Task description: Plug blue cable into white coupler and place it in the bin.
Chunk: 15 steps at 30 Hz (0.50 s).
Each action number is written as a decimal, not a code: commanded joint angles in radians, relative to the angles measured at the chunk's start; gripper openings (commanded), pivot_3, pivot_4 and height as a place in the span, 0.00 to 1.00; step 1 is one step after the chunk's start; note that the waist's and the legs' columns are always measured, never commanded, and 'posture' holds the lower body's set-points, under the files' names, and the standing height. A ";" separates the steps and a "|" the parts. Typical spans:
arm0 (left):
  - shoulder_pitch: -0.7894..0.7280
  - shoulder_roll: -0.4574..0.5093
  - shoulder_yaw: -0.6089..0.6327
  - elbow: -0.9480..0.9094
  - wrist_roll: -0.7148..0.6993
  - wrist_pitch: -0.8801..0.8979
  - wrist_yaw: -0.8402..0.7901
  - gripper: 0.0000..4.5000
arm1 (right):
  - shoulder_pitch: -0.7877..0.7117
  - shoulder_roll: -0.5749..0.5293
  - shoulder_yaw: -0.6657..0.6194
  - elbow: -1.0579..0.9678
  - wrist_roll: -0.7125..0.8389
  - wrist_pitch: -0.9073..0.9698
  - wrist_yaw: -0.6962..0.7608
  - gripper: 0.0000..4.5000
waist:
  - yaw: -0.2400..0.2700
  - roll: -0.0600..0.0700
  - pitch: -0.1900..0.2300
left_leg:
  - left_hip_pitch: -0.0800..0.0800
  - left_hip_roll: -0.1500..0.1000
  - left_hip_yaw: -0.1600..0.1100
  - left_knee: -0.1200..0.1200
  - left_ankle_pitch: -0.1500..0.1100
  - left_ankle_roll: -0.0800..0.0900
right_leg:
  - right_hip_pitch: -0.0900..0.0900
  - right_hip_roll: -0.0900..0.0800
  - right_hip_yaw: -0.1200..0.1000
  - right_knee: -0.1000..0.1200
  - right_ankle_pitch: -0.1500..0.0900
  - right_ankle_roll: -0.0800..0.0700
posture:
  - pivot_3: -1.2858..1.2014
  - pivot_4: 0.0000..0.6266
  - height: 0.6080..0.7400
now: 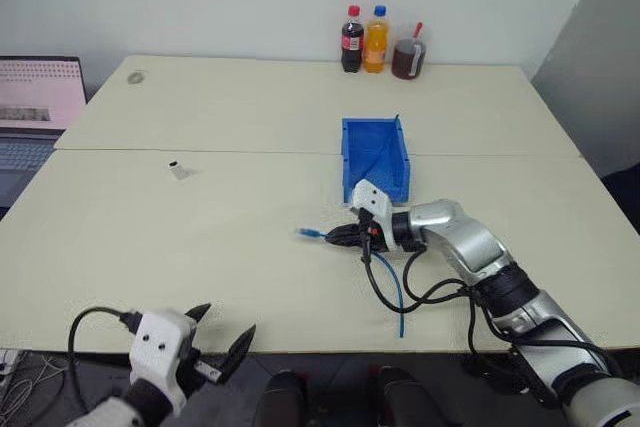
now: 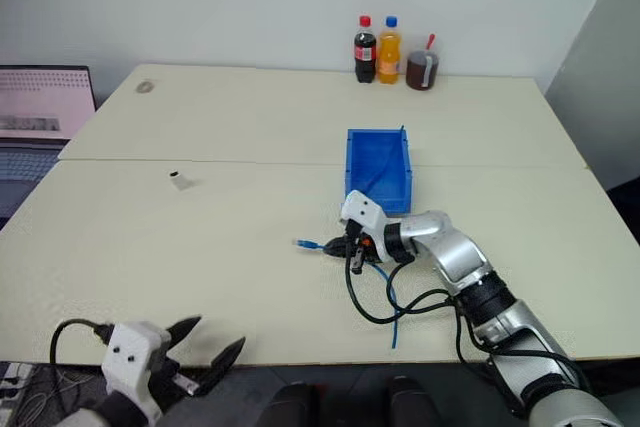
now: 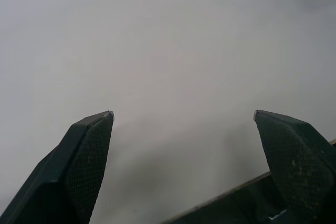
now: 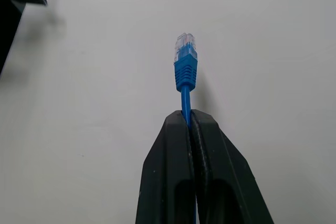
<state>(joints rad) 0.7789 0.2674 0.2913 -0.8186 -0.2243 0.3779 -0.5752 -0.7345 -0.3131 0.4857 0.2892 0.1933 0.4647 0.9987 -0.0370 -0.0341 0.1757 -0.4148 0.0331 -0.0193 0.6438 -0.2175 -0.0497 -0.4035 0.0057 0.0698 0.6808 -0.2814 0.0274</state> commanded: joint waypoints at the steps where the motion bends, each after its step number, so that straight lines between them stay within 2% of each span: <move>1: 0.051 -0.023 -0.061 -0.059 0.033 -0.081 0.041 1.00 | -0.044 0.043 0.022 0.101 -0.050 -0.061 0.043 0.01 | -0.002 0.000 0.000 | 0.000 0.000 0.001 0.000 0.000 0.000 | 0.000 0.000 0.001 0.000 0.000 0.000 | 0.52 0.24 1.00; 2: 0.057 -0.022 -0.070 -0.059 0.037 -0.090 0.046 1.00 | -0.047 0.051 0.025 0.122 -0.059 -0.073 0.051 0.01 | -0.004 0.000 0.000 | 0.000 0.000 0.002 0.000 0.000 0.000 | -0.001 0.000 0.001 0.000 0.000 0.000 | 0.52 0.24 1.00; 4: 0.055 -0.014 -0.075 -0.057 0.029 -0.093 0.048 1.00 | -0.047 0.067 0.028 0.163 -0.079 -0.095 0.058 0.11 | -0.011 0.000 0.000 | 0.000 -0.002 0.003 -0.001 0.000 0.000 | -0.001 0.000 0.001 0.000 0.000 0.000 | 0.52 0.24 1.00; 5: 0.053 -0.006 -0.078 -0.056 0.028 -0.094 0.047 1.00 | -0.044 0.070 0.026 0.173 -0.085 -0.098 0.064 0.12 | -0.013 0.000 0.000 | 0.000 -0.002 0.003 -0.001 0.000 0.001 | -0.001 0.001 0.001 0.000 0.000 0.000 | 0.52 0.24 1.00; 9: -0.007 0.064 -0.042 -0.013 0.001 -0.081 0.015 1.00 | -0.012 0.058 -0.010 0.141 -0.085 -0.089 0.051 0.32 | -0.020 0.001 0.000 | 0.000 -0.001 0.001 -0.001 -0.001 0.001 | -0.001 0.002 0.000 0.001 0.000 0.000 | 0.52 0.24 1.00; 12: -0.075 0.137 -0.006 0.066 -0.008 -0.084 -0.022 1.00 | 0.040 0.019 -0.056 0.043 -0.070 -0.060 0.033 0.46 | -0.019 0.001 -0.001 | 0.000 -0.001 -0.001 -0.001 -0.001 0.001 | -0.001 0.003 -0.001 0.002 0.000 -0.001 | 0.52 0.24 1.00; 15: -0.194 0.242 0.022 0.160 -0.029 -0.083 -0.084 1.00 | 0.145 -0.041 -0.132 -0.147 -0.021 0.012 0.005 0.62 | -0.001 0.002 0.000 | 0.000 -0.002 -0.001 -0.001 -0.001 0.001 | -0.001 0.002 -0.002 0.001 0.000 -0.001 | 0.52 0.24 1.00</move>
<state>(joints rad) 0.6212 0.4746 0.2792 -0.6868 -0.2319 0.3031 -0.6232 -0.6237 -0.3233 0.4141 0.2484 0.1437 0.4298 1.0246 -0.0378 -0.0322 0.1756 -0.4155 0.0301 -0.0215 0.6431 -0.2180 -0.0490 -0.4052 0.0072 0.0666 0.6816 -0.2823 0.0259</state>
